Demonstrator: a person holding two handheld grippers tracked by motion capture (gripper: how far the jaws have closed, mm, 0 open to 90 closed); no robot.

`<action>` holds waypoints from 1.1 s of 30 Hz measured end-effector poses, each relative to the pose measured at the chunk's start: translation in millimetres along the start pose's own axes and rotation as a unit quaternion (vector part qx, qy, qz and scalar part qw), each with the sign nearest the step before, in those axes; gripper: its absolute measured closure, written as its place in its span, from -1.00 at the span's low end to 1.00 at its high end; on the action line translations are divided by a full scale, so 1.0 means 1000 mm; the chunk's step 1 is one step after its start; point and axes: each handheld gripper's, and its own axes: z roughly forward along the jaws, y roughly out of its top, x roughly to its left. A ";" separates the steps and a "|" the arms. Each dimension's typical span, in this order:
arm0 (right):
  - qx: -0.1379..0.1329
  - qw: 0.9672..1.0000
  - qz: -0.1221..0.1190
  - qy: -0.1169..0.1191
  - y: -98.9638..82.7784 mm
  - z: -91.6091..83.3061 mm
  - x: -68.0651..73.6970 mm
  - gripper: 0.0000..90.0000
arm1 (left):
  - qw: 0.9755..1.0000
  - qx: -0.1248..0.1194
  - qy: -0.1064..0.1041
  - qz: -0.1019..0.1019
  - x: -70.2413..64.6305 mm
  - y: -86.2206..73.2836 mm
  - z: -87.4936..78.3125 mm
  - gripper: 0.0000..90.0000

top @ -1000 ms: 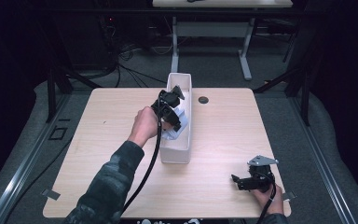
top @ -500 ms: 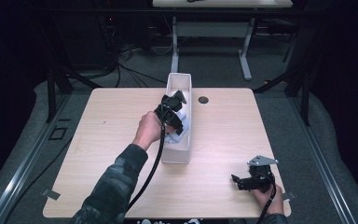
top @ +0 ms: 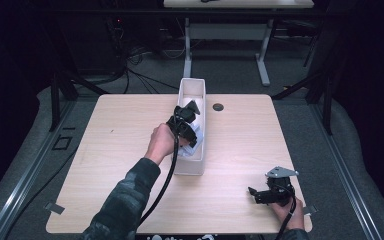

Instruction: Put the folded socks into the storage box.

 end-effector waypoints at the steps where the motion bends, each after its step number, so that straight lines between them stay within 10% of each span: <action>1: 0.000 1.000 0.000 0.000 0.000 0.000 0.000 -0.92 | 1.000 -0.002 -0.001 -0.004 0.000 0.000 0.001 0.32; 33: -0.001 1.000 -0.001 0.002 0.000 0.000 0.000 -0.92 | 0.999 0.023 0.025 -0.028 -0.003 -0.009 0.037 0.22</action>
